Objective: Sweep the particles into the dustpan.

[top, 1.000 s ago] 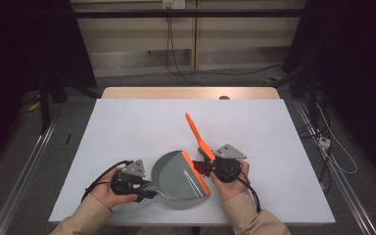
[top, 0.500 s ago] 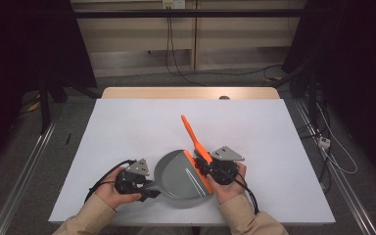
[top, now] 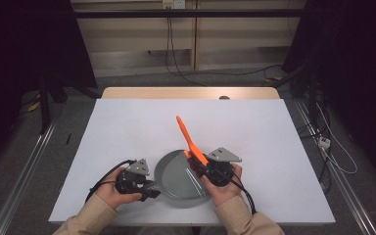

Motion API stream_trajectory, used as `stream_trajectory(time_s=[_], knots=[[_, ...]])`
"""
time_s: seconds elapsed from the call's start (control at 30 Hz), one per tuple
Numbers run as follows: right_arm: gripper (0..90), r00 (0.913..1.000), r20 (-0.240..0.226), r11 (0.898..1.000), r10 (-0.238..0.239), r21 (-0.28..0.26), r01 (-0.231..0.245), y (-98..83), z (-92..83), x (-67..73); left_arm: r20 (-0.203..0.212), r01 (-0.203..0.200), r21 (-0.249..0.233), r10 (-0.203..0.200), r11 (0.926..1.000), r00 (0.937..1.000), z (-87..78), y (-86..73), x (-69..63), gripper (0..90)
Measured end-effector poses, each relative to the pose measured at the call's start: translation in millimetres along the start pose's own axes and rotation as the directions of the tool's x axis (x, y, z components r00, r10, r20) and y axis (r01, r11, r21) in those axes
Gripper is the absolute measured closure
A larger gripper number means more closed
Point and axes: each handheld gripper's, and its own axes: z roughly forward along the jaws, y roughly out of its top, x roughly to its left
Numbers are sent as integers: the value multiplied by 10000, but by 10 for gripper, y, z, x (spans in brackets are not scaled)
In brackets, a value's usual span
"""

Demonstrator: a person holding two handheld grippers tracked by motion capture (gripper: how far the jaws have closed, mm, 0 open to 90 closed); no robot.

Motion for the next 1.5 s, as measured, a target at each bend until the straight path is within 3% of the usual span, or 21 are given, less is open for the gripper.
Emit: stream_trajectory(time_s=[0.3, 0.4, 0.6, 0.63, 0.73, 0.87, 0.97, 1.2, 1.3, 1.5], knots=[[706, 9999, -12, 9998, 116, -177, -116, -9, -5, 46, -40, -67, 104, 67, 9999, 10000, -5, -5, 17, 626], [707, 9998, -86, 9996, 156, -254, -159, -7, -10, 66, -11, 101, 38, -101, 9999, 9999, 1, -11, 11, 627], [709, 9990, -408, 9992, -165, -377, 149, 43, 11, 203, -17, 116, 36, -115, 9999, 9999, 8, -17, 13, 627], [710, 9985, -472, 9990, -261, -375, 244, 50, 21, 243, -8, -81, 155, 81, 9998, 10000, 2, -18, 27, 627], [711, 9964, -633, 9978, -563, -383, 539, 61, 60, 347, 23, 121, -36, -121, 9999, 9999, 12, -23, 17, 626], [712, 9936, -1049, 9981, -423, -484, 374, 77, 105, 403, -5, 121, -44, -121, 9999, 9999, 9, -30, 25, 626], [712, 9919, -1252, 9981, -197, -612, 121, 122, 91, 355, 81, 168, -91, -167, 9998, 9998, 4, -40, 42, 627], [711, 9927, -1200, 9947, 133, -992, -253, 245, 32, 133, -92, 248, -69, -249, 9997, 9996, 1, -39, 45, 627], [712, 9928, -1202, 9945, 21, -1034, -146, 267, 27, 102, -12, 281, -154, -281, 9995, 9996, -1, -49, 64, 627], [712, 9973, -733, 9957, 26, -918, -94, 246, 40, -70, -169, 414, -138, -417, 9990, 9990, -28, -74, 83, 627]])
